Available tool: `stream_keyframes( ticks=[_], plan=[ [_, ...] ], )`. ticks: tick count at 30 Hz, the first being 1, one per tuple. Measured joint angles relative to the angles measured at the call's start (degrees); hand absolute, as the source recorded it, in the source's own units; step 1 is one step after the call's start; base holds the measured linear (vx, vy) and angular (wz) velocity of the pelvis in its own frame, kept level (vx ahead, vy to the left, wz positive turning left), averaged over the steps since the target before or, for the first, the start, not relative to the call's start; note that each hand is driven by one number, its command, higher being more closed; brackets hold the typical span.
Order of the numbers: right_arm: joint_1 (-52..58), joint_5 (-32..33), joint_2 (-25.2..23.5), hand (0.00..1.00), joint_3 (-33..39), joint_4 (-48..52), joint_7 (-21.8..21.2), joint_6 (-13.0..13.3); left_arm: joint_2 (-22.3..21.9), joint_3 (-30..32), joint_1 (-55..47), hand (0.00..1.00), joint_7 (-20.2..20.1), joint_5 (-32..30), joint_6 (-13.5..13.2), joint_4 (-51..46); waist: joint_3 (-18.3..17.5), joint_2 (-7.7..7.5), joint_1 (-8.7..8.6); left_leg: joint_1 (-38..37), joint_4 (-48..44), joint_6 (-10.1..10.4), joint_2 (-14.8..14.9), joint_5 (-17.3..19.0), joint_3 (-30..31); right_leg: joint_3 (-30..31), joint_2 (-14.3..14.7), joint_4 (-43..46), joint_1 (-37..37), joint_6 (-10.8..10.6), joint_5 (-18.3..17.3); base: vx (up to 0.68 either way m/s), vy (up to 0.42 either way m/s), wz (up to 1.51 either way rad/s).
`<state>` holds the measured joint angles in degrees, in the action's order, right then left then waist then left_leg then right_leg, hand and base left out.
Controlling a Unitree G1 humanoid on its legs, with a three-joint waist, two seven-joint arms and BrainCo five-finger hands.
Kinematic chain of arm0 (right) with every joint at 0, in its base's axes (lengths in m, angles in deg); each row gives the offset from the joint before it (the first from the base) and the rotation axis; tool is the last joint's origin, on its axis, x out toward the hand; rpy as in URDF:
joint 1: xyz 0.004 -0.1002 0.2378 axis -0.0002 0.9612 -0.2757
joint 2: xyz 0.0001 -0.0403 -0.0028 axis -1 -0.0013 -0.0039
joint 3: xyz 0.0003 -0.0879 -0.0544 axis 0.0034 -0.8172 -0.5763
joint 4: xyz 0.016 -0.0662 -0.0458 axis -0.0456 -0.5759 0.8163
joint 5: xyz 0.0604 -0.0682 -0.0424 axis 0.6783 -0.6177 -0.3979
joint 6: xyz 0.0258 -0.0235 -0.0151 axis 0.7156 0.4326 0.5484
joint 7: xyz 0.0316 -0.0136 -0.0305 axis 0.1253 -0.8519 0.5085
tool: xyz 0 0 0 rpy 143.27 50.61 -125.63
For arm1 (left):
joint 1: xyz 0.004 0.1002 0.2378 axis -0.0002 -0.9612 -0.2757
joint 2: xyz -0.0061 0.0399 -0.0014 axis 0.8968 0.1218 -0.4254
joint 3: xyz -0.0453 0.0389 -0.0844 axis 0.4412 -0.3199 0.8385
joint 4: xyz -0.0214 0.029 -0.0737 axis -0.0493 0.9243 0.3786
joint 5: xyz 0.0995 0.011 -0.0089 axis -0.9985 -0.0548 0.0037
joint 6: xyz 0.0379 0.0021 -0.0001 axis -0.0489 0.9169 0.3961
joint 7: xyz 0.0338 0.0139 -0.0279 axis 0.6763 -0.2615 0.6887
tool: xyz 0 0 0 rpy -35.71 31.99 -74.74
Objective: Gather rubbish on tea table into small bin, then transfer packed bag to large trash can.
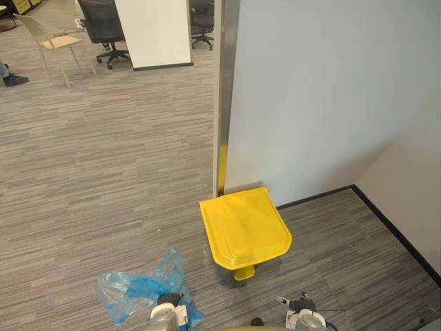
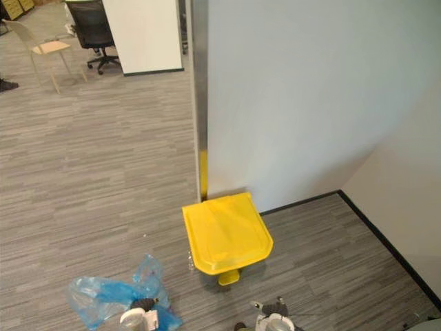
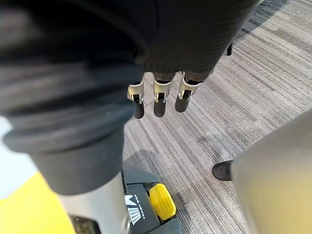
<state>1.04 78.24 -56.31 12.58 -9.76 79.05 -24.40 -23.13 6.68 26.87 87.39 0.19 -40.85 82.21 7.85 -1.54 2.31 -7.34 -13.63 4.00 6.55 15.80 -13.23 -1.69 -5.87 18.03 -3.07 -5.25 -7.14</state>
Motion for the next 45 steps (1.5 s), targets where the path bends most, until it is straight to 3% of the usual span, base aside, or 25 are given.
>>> stream_keyframes(
  ticks=[2, 4, 6, 7, 9, 10, 11, 13, 15, 21, 25, 33, 38, 43, 45],
  plan=[
    [-1.43, -0.09, 0.75, 0.00, 0.68, 0.24, -0.26, 0.18, 0.25, -0.03, 1.14, 1.00, 0.00, -0.01, 0.06, 0.22, 1.57, 0.20, -0.15, -0.20, -3.98, -1.18, 0.33, 2.91, 1.26, -2.76, -1.38, 18.79, -9.76, -0.27, -0.58, -0.08, 0.019, 0.03],
    [-1.37, -0.11, 1.04, 0.00, 0.69, 0.09, -0.32, 0.02, 0.79, -0.26, 1.70, 1.00, 0.08, -0.05, 0.05, 0.65, 2.09, -0.56, 0.20, -1.67, -4.83, -1.01, 1.33, 4.15, 1.61, -4.29, -0.91, 17.97, -12.77, 0.45, -1.48, 0.06, -0.022, 0.07],
    [-1.42, 0.01, 0.77, 0.00, 1.55, 0.29, -0.36, 0.06, 1.44, -0.83, 2.26, 1.00, 0.07, -0.07, 0.10, 1.52, 2.44, -1.11, 0.34, -2.30, -5.89, -0.25, 2.12, 5.50, 2.50, -4.49, -0.22, 12.58, -16.39, 0.66, 0.89, 0.14, -0.099, 0.23],
    [-1.67, 0.03, 0.51, 0.00, 3.25, 0.76, -0.24, 0.18, 1.59, -1.34, 2.66, 1.00, 0.09, -0.09, 0.13, 1.84, 3.28, -1.07, 0.23, -2.72, -7.09, 0.49, 3.05, 6.87, 3.48, -5.08, -0.16, 6.62, -17.05, -0.52, 3.14, 0.27, -0.248, 0.75],
    [-1.28, -0.08, -0.25, 0.00, 5.17, 1.36, 0.05, -0.04, 1.46, -1.93, 3.00, 1.00, 0.03, -0.11, 0.05, 1.84, 3.86, -1.52, -0.17, -3.03, -9.03, 1.82, 2.93, 8.98, 6.78, -6.40, -1.18, 4.81, -12.94, -3.34, -0.02, 0.26, -0.241, 0.89],
    [-1.59, -0.08, -0.37, 0.00, 6.37, 0.92, 0.13, -0.21, 1.15, -1.89, 3.96, 1.00, 0.04, -0.12, -0.04, 1.78, 5.23, -1.25, 0.24, -3.78, -10.59, 2.88, 3.24, 9.76, 8.76, -7.06, -1.28, 5.28, -11.89, -3.97, -0.34, 0.19, -0.134, 0.47],
    [-2.60, -0.21, -0.13, 0.00, 7.34, 1.16, 0.19, -0.25, 0.57, -1.86, 4.51, 1.00, -0.01, -0.12, -0.14, 1.67, 6.57, 0.16, 0.48, -3.43, -11.82, 2.56, 4.00, 9.95, 9.24, -7.96, -1.12, 7.00, -12.00, -3.90, -1.90, 0.27, -0.245, 0.41],
    [-3.55, -0.31, 0.21, 0.00, 8.68, 2.24, 0.21, -0.29, -0.10, -1.92, 4.76, 1.00, -0.18, -0.18, -0.12, 1.72, 7.06, 1.73, 0.28, -3.27, -10.99, 1.94, 4.78, 11.32, 10.80, -9.09, -0.99, 11.70, -13.62, -1.94, -3.49, 0.19, -0.202, 0.35],
    [-3.17, -0.44, 0.34, 0.00, 8.78, 2.22, 0.21, -0.42, -0.21, -1.73, 4.83, 1.00, -0.17, -0.26, -0.15, 1.67, 6.79, 2.02, 0.49, -4.43, -8.35, 1.03, 5.61, 11.79, 11.57, -9.73, 0.03, 12.66, -13.58, -1.31, -5.32, 0.16, -0.127, 0.20],
    [-2.46, -0.27, 0.37, 0.00, 8.22, 2.19, 0.16, -0.18, -0.26, -0.46, 4.41, 1.00, -0.28, -0.89, 0.06, 1.65, 6.18, 2.10, 0.96, -3.72, -10.05, 2.36, 5.63, 11.02, 14.00, -10.06, 0.09, 15.20, -14.25, -0.54, -7.20, 0.14, -0.036, -0.02],
    [-2.66, 0.00, 0.58, 0.00, 7.65, 2.43, 0.25, -0.14, -0.07, -0.07, 6.07, 1.00, -0.21, -1.12, 0.04, 1.63, 5.23, 1.99, 1.18, 3.61, -16.20, 2.40, 4.38, 11.00, 16.05, -10.22, -1.29, 15.07, -17.49, -0.57, -7.11, 0.06, 0.027, 0.17],
    [-5.25, 0.09, 1.69, 0.00, 2.02, 5.19, 1.25, 0.03, 0.35, -2.36, 7.70, 1.00, 0.03, -1.06, -0.10, -1.17, 6.54, 3.86, 1.56, 12.80, -23.77, 2.42, 4.00, 10.98, 18.63, -12.04, -2.72, 15.79, -21.21, -0.09, -6.35, -0.06, -0.011, 0.22],
    [-8.16, 0.44, 1.26, 0.00, -7.80, 11.76, 1.33, 0.09, 0.42, -4.32, 7.81, 1.00, 0.99, 0.05, -0.78, -4.82, 7.61, 5.38, 1.67, 17.39, -23.93, 2.50, 5.26, 9.98, 18.70, -13.13, -2.02, 15.13, -23.91, -0.24, -6.64, -0.13, -0.094, 0.25],
    [-13.85, 0.55, 1.73, 0.00, -14.34, 20.83, 2.11, 1.18, 0.82, -6.99, 7.57, 1.00, 2.19, 1.33, -1.63, -9.53, 9.01, 4.37, 1.89, 20.01, -23.46, 2.20, 5.66, 8.01, 18.67, -12.83, -1.38, 14.35, -25.00, -0.08, -6.32, -0.12, -0.086, 0.27],
    [-20.29, 0.53, 2.78, 0.00, -16.07, 23.01, 2.73, 1.86, 0.92, -7.65, 7.73, 1.00, 2.38, 2.60, -2.29, -12.47, 10.78, 3.51, 2.18, 21.81, -23.35, 2.23, 6.01, 8.03, 18.65, -13.19, -1.21, 13.18, -25.87, 0.39, -4.45, -0.15, -0.022, 0.15]
  ],
)
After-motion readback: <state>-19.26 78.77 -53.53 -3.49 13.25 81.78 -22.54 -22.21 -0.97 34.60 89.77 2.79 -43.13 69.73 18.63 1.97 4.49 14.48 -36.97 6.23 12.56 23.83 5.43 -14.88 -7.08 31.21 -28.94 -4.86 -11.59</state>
